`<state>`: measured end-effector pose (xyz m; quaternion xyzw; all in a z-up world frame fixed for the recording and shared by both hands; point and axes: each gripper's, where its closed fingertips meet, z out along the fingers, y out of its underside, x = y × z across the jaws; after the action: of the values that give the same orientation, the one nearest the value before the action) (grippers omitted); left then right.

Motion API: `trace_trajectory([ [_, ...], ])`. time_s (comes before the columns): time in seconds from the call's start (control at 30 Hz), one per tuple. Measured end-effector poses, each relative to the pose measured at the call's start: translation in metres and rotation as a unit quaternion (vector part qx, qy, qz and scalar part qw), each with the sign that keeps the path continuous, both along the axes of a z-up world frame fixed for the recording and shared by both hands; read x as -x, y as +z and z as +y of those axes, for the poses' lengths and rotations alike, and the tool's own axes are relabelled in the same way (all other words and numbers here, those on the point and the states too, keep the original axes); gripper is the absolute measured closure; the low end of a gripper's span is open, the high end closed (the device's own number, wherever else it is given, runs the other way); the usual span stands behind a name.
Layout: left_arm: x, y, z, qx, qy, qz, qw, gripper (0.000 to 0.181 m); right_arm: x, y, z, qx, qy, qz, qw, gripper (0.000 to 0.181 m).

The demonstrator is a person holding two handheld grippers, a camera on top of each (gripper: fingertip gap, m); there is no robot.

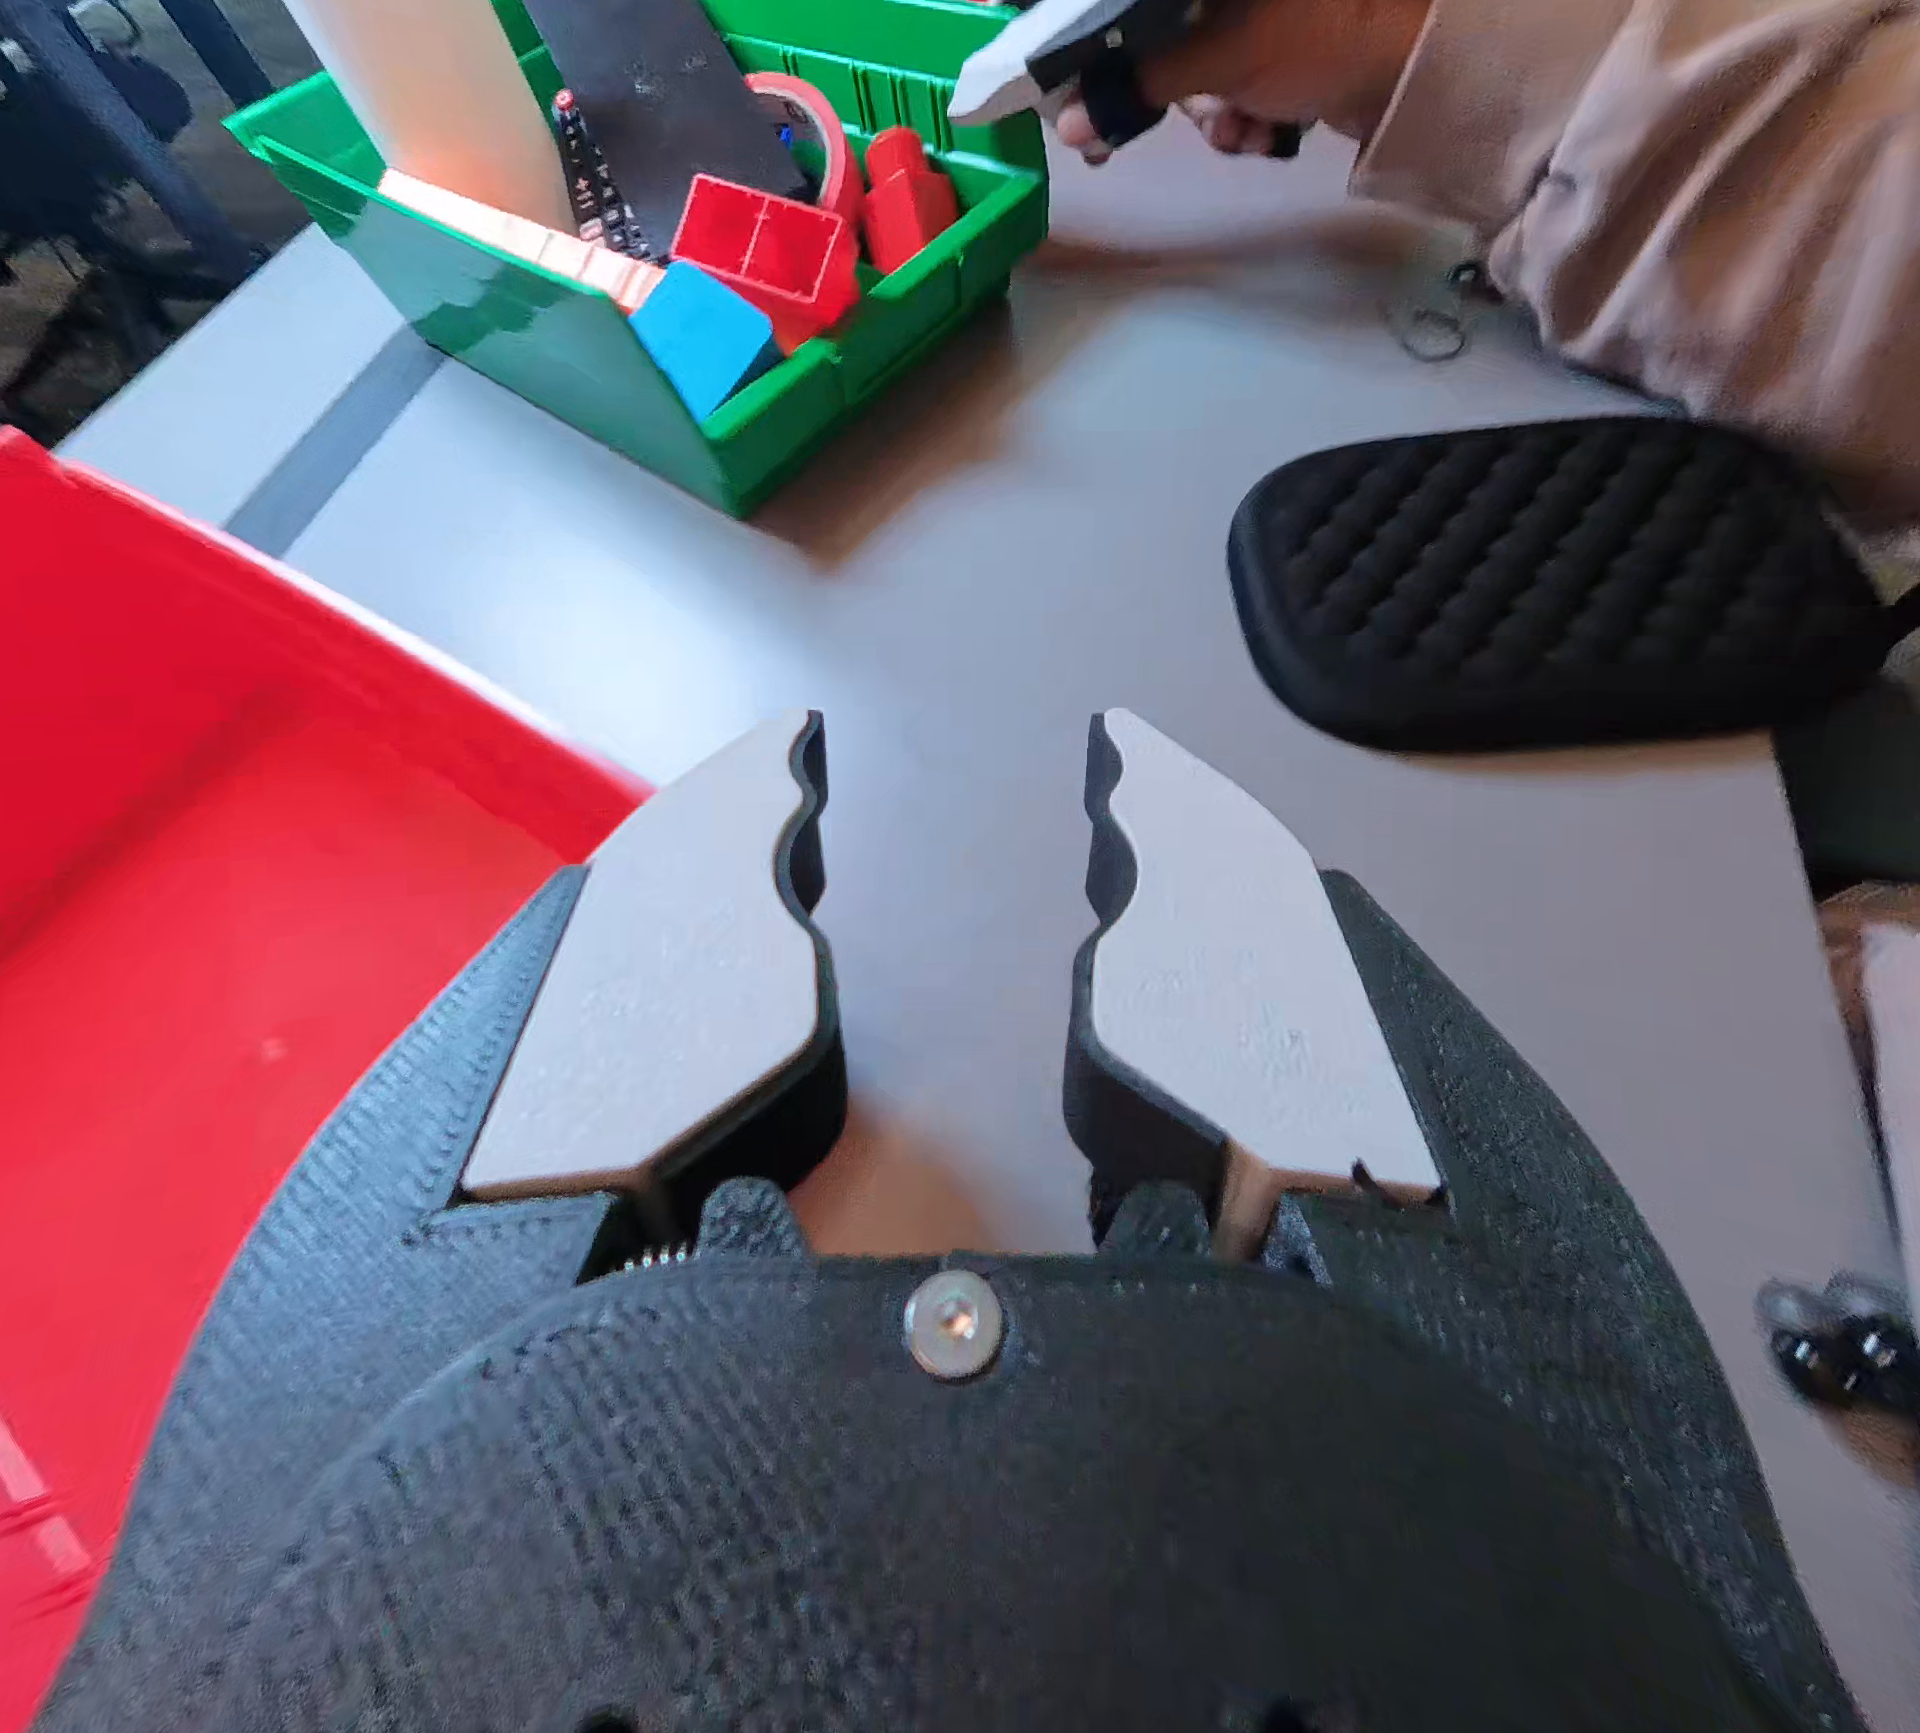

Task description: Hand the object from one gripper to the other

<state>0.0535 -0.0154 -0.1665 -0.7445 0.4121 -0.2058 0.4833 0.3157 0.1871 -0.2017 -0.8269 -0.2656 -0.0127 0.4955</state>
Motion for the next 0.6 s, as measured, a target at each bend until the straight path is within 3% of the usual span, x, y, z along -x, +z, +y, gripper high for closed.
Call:
trace_trajectory([
  [0.13,-0.027,-0.023,-0.002,0.074,0.028,-0.044,0.996,0.133,0.027,0.000,-0.035,-0.003,0.024,-0.022,0.999,0.165],
  [0.33,-0.011,-0.036,0.027,0.007,0.162,-0.056,0.985,0.132,0.055,0.000,-0.094,-0.001,0.055,-0.011,0.998,0.166],
  [0.47,-0.011,-0.046,0.019,0.038,0.173,-0.084,0.981,0.121,0.080,0.001,-0.140,0.007,0.100,0.007,0.995,0.165],
  [0.57,0.000,-0.049,0.018,0.024,0.192,-0.047,0.980,0.133,0.094,0.002,-0.164,-0.022,0.110,-0.015,0.994,0.168],
  [0.6,0.006,-0.047,0.016,0.017,0.193,-0.037,0.980,0.147,0.095,0.003,-0.168,-0.035,0.107,-0.020,0.993,0.169],
])
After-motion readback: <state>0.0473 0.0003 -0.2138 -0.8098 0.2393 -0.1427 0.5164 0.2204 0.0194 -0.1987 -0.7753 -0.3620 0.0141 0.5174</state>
